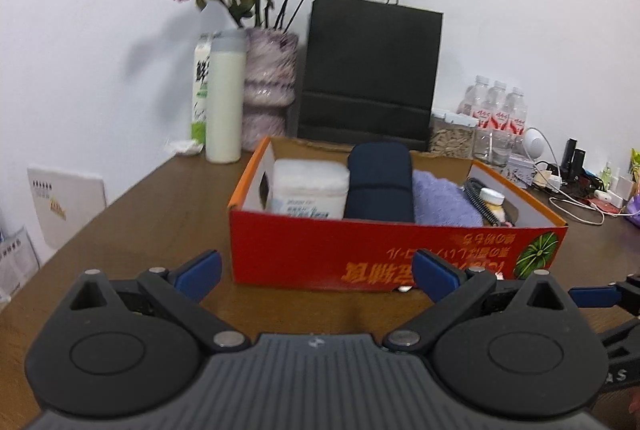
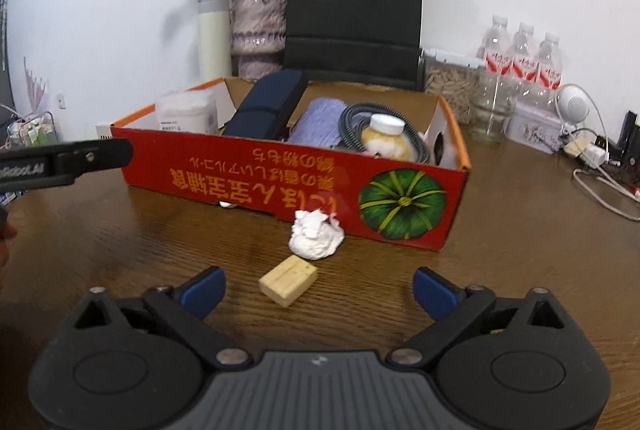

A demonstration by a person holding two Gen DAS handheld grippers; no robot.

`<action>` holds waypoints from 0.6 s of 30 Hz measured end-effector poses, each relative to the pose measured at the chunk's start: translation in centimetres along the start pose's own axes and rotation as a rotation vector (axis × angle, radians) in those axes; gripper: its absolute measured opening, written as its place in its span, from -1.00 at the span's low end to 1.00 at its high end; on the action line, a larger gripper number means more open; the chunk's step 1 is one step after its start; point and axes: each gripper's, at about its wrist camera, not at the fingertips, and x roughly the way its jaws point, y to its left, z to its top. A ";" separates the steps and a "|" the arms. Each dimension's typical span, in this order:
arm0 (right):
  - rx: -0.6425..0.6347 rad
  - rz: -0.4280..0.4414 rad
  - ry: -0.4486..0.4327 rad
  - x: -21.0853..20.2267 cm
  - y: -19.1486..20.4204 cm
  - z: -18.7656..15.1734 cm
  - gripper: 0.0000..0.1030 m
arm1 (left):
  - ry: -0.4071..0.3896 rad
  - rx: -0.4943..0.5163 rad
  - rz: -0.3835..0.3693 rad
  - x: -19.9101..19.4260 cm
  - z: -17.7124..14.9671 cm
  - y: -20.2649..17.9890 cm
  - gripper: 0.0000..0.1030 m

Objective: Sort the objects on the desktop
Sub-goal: 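Withdraw both grippers from the box back over the table, then lower right gripper onto the yellow sponge block and close on it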

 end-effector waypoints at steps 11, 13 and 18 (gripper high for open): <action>0.047 -0.035 0.036 1.8 0.7 0.5 0.02 | 0.000 0.025 -0.003 -0.3 -0.5 -0.3 1.00; 0.042 -0.018 0.030 1.8 0.8 0.5 -0.16 | 0.002 0.028 -0.006 -0.3 -0.5 -0.4 1.00; 0.029 0.000 0.023 1.6 0.9 0.4 -0.36 | 0.009 0.032 0.001 -0.1 -0.6 -0.5 1.00</action>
